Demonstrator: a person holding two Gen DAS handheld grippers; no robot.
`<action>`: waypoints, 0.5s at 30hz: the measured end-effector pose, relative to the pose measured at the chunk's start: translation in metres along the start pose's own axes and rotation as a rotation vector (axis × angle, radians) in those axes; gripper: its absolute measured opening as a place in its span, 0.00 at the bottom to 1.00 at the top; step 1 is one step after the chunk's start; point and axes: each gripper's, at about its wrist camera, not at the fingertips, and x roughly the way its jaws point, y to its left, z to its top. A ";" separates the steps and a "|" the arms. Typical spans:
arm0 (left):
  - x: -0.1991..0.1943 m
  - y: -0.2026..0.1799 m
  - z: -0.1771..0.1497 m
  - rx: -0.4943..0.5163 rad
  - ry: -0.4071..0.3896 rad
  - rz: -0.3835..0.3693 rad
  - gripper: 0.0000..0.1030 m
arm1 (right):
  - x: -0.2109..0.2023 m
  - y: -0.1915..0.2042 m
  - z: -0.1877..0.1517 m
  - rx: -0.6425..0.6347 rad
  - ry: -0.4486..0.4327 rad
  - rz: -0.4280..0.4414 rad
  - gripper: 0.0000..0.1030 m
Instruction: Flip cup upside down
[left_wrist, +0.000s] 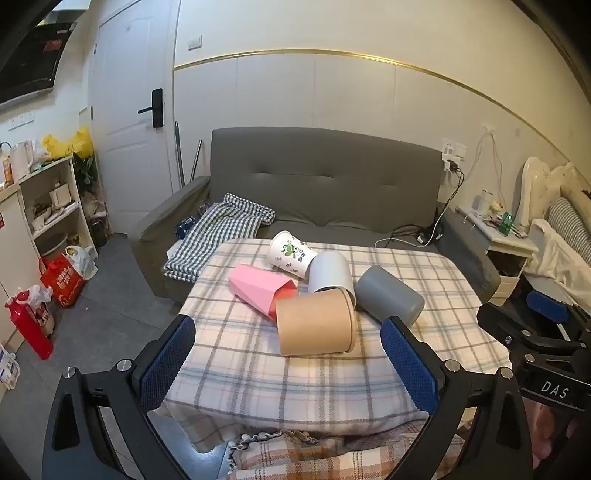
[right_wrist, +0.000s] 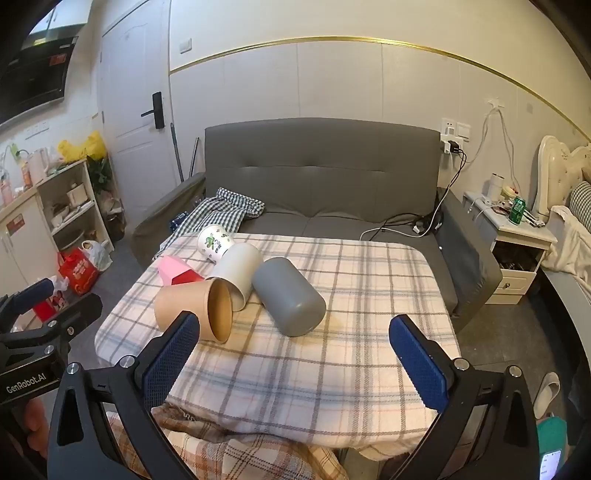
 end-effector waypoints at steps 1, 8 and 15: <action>0.000 0.000 0.000 -0.001 0.000 0.000 1.00 | 0.000 0.000 0.000 -0.001 0.003 0.000 1.00; 0.000 -0.002 0.000 -0.002 0.002 0.006 1.00 | 0.001 -0.001 -0.003 0.000 0.001 0.000 1.00; 0.000 0.001 0.000 -0.010 0.007 0.001 1.00 | 0.001 -0.001 -0.004 0.000 0.002 0.001 1.00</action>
